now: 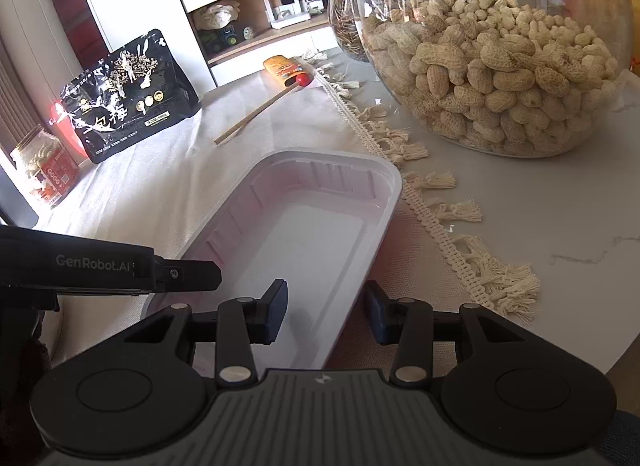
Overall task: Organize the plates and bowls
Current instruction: 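Grasp the rim of the white-and-red tray with both grippers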
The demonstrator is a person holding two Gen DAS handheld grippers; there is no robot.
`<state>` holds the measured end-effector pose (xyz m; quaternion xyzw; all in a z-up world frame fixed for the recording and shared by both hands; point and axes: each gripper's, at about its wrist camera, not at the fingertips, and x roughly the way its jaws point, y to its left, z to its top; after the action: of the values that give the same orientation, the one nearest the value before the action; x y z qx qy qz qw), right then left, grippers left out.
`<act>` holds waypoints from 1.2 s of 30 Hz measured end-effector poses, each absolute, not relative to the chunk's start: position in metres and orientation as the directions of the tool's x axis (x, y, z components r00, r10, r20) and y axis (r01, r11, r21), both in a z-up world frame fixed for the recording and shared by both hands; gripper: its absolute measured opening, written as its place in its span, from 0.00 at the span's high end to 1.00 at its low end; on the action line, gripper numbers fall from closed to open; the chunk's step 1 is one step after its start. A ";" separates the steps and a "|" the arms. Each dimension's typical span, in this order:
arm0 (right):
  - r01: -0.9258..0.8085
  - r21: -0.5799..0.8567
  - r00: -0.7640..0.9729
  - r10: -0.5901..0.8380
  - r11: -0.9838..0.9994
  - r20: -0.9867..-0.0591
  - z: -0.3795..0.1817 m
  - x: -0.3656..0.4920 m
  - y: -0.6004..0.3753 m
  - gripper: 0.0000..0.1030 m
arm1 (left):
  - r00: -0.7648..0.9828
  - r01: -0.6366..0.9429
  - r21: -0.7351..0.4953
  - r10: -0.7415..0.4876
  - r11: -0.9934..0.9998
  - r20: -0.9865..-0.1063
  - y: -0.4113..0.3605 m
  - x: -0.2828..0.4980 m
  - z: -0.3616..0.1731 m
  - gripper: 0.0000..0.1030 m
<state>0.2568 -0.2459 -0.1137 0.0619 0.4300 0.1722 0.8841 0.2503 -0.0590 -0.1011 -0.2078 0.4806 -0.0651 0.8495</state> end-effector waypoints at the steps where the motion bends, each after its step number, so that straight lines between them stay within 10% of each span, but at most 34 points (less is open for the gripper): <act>1: -0.259 0.258 0.568 0.363 0.931 -0.739 -0.114 0.256 -0.245 0.59 | 0.529 -0.094 -0.414 -0.307 0.905 -0.791 -0.057 0.245 -0.100 0.82; 36: -0.419 0.309 0.490 0.499 0.854 -0.715 -0.113 0.225 -0.221 0.63 | 0.501 -0.102 -0.262 -0.178 0.960 -0.847 -0.044 0.197 -0.096 0.82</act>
<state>0.2254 -0.2213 -0.1131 0.0466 0.4289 0.2661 0.8620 0.1971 -0.0439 -0.0960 -0.1402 0.4992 -0.0221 0.8548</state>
